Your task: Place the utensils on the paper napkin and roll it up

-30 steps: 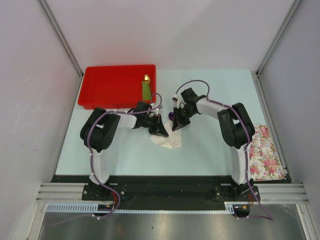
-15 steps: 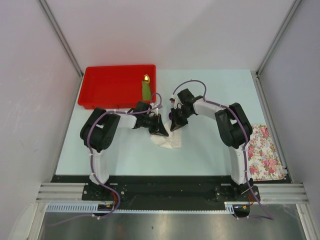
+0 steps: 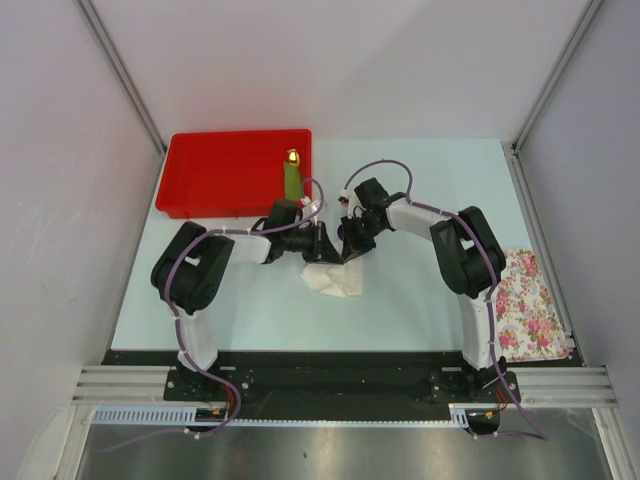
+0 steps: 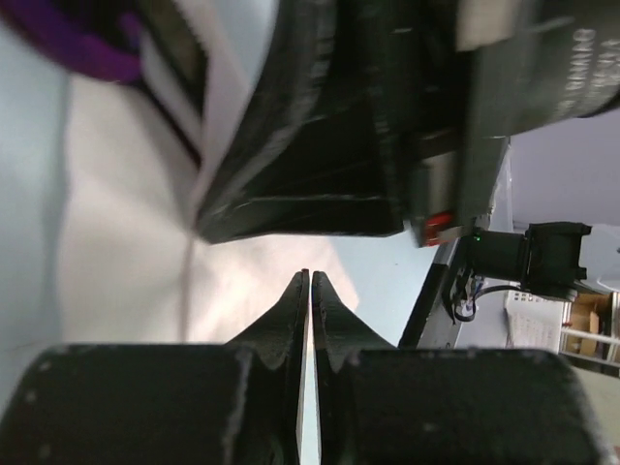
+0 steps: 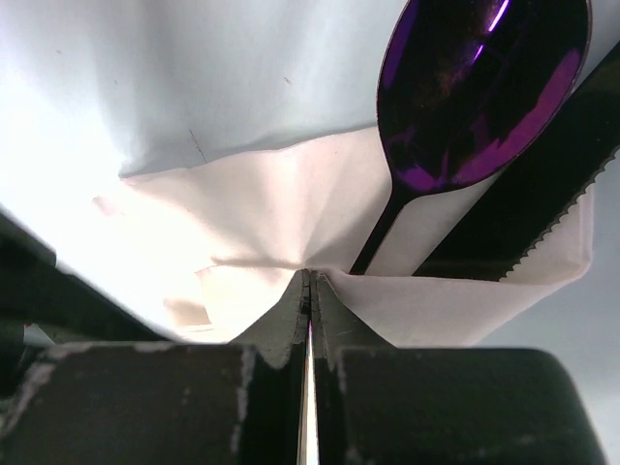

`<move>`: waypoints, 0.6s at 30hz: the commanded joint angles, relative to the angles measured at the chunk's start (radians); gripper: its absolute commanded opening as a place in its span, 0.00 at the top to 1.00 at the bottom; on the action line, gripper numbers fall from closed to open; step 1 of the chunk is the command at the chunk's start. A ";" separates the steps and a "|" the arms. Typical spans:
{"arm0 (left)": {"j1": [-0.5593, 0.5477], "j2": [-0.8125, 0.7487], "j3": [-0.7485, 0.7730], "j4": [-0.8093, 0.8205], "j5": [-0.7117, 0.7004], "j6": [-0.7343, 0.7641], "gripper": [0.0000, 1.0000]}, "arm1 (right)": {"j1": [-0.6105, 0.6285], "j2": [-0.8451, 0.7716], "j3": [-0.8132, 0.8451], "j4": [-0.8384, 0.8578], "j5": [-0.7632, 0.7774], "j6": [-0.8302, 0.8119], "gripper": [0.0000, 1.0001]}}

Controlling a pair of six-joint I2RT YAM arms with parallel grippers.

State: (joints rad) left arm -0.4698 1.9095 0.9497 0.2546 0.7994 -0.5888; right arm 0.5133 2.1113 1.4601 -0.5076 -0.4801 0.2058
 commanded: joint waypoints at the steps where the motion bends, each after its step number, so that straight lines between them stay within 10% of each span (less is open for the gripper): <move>1: -0.036 -0.026 -0.006 0.078 0.008 -0.035 0.93 | -0.007 0.038 -0.046 -0.025 0.112 -0.055 1.00; 18: -0.033 0.120 -0.012 -0.011 -0.129 -0.045 1.00 | 0.002 -0.007 0.031 -0.084 0.153 -0.078 1.00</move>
State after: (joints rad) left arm -0.5076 2.0014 0.9497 0.2794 0.7414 -0.6483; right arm 0.5137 2.1078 1.4624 -0.5110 -0.4805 0.1974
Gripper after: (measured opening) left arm 0.005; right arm 0.009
